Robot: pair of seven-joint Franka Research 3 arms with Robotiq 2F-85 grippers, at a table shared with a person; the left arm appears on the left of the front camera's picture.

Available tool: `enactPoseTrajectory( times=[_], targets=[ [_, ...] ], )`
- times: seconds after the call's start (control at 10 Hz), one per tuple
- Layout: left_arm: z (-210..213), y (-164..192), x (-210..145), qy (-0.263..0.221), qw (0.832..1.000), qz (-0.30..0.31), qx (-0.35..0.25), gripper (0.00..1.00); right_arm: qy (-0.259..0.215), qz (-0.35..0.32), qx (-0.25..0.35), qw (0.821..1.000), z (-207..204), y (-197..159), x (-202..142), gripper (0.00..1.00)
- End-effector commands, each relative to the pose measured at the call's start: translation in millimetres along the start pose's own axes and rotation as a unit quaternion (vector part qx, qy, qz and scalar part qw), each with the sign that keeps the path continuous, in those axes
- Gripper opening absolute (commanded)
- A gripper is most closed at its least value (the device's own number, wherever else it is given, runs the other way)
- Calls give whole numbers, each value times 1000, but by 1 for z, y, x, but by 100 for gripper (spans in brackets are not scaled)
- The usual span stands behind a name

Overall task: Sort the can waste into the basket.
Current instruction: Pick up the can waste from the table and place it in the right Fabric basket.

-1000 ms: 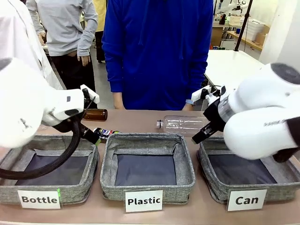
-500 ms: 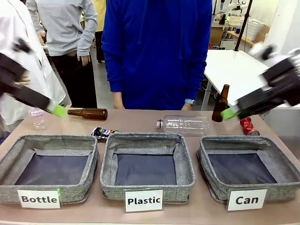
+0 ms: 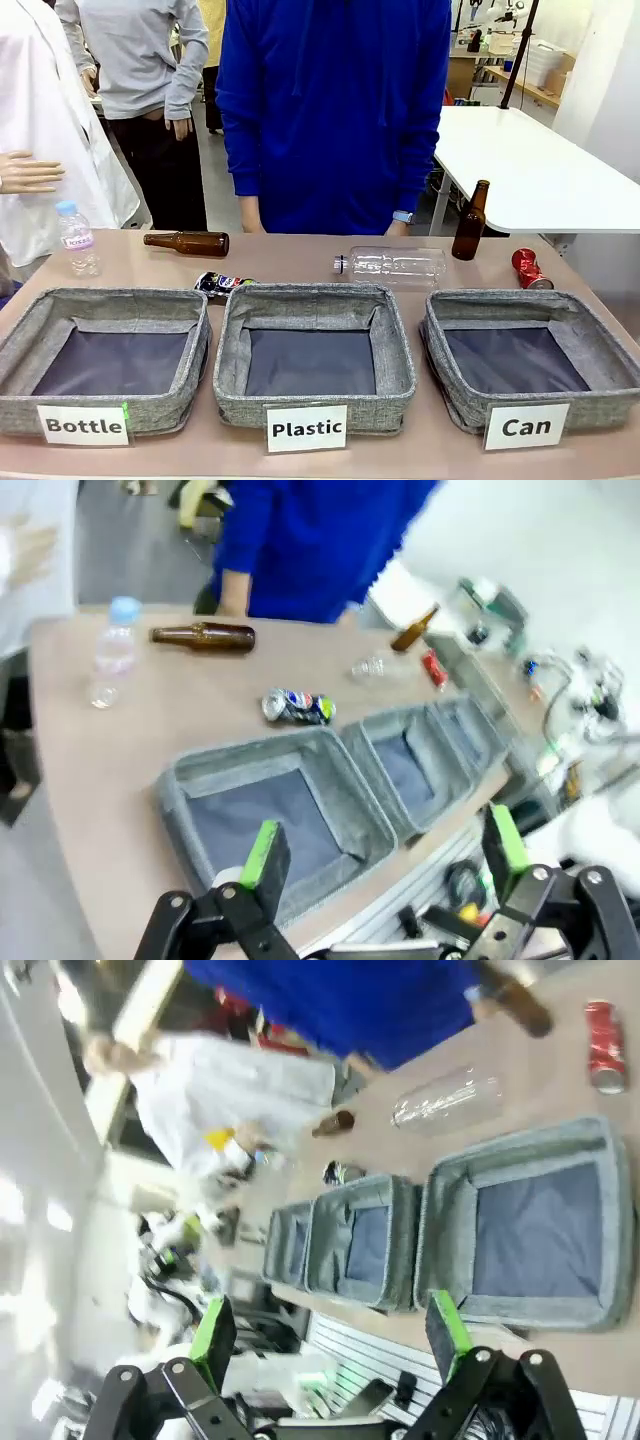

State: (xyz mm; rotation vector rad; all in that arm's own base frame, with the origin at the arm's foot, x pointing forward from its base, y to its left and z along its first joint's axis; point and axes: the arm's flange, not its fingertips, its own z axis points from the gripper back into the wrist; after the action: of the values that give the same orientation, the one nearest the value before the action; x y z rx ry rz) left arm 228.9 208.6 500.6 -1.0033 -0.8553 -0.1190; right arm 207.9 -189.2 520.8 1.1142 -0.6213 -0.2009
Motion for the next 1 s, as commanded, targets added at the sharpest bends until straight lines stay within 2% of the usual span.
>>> enactPoseTrajectory(
  times=[0.0,0.2,0.3,0.4,0.5,0.9],
  targets=[
    [-4,20,-42,-90,994,56,-28,100,-30,-51,50,997,-14,-57,-15,100],
    [-16,22,-48,-92,993,78,-7,100,-48,-80,57,994,-11,-77,-15,100],
    [-22,26,-36,-91,989,109,38,100,-63,-74,47,994,-15,-78,-13,100],
    [-30,28,-32,-96,986,117,62,100,-52,-91,42,994,20,-82,-2,100],
    [27,48,-16,-96,990,104,4,100,-52,-91,42,994,20,-82,-2,100],
    [27,48,-16,-96,990,104,4,100,-52,-91,42,994,20,-82,-2,100]
  ],
)
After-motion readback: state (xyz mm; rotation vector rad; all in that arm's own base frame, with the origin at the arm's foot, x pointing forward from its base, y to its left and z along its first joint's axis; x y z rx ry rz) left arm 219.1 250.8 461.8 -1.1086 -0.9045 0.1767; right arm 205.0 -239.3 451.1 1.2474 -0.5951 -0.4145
